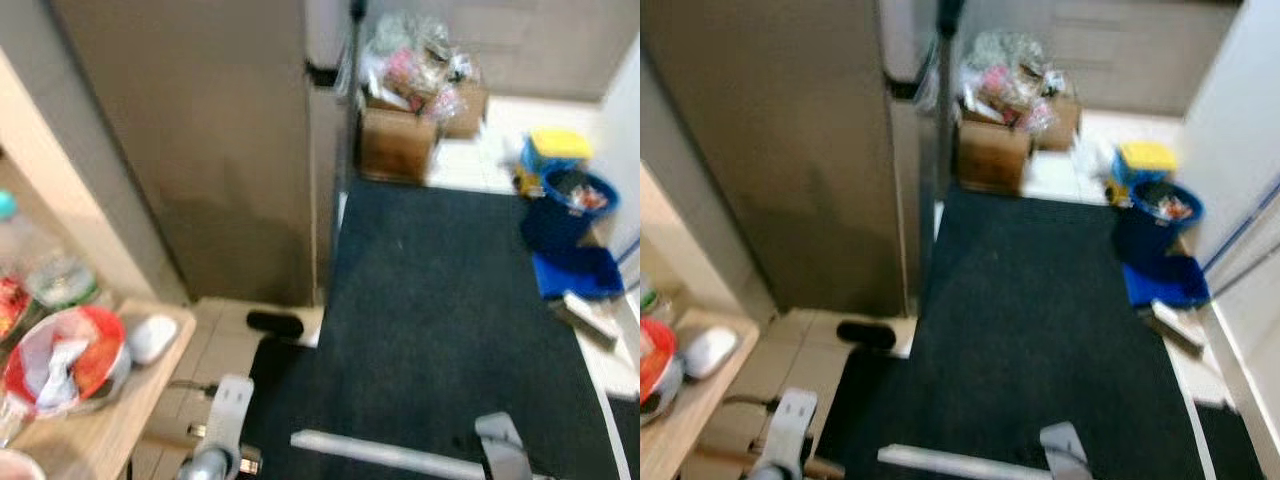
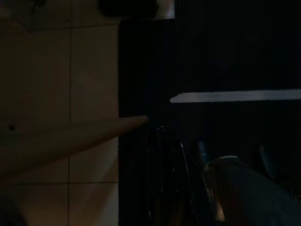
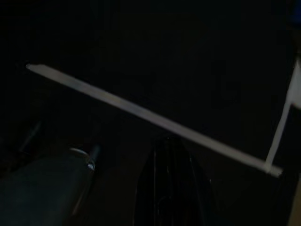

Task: Restocking fridge

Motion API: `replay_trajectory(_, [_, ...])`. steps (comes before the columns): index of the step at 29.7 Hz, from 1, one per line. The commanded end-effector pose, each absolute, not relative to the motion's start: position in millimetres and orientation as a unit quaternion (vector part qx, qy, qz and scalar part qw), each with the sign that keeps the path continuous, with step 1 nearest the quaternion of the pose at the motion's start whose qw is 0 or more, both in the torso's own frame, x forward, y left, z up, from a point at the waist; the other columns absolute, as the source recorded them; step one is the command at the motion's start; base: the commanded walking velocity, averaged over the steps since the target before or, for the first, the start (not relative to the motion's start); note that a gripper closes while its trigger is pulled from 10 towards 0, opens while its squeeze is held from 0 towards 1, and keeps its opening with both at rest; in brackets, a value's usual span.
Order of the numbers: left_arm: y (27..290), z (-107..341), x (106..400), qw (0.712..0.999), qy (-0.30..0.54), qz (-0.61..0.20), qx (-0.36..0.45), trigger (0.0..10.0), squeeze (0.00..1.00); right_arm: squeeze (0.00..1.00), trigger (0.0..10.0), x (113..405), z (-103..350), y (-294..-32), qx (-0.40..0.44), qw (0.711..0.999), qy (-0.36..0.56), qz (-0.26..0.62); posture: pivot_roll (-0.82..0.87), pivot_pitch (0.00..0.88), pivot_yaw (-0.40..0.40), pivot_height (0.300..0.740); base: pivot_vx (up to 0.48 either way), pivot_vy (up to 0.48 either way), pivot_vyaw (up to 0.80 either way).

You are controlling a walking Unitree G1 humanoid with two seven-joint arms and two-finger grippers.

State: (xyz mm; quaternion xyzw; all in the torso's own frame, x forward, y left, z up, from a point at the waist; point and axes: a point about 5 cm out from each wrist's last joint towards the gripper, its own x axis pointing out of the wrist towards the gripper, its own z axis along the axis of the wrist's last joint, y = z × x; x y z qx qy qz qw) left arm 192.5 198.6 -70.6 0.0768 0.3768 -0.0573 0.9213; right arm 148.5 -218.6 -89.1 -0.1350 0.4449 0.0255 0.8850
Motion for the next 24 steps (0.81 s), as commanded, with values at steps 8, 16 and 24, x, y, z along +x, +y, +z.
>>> replay_trajectory(8, [198.4,-72.6,189.3,0.918,0.384,-0.06,0.078,10.0,0.0,0.0,10.0,142.2,-91.2,-220.9,-0.136,0.88,0.454,0.022,-0.01,0.07,-0.04,0.74,0.0,0.0,0.69])
replay_trajectory(16, [198.6,-72.8,189.2,0.918,0.385,-0.06,0.079,10.0,0.0,0.0,10.0,142.8,-91.0,-220.9,-0.135,0.881,0.453,0.021,-0.01,0.07,-0.04,0.74,0.0,0.0,0.8])
replay_trajectory(24, [198.1,-72.8,189.3,0.917,0.385,-0.06,0.079,10.0,0.0,0.0,10.0,142.8,-90.9,-221.0,-0.135,0.881,0.453,0.021,-0.01,0.073,-0.039,0.74,0.0,0.0,0.8])
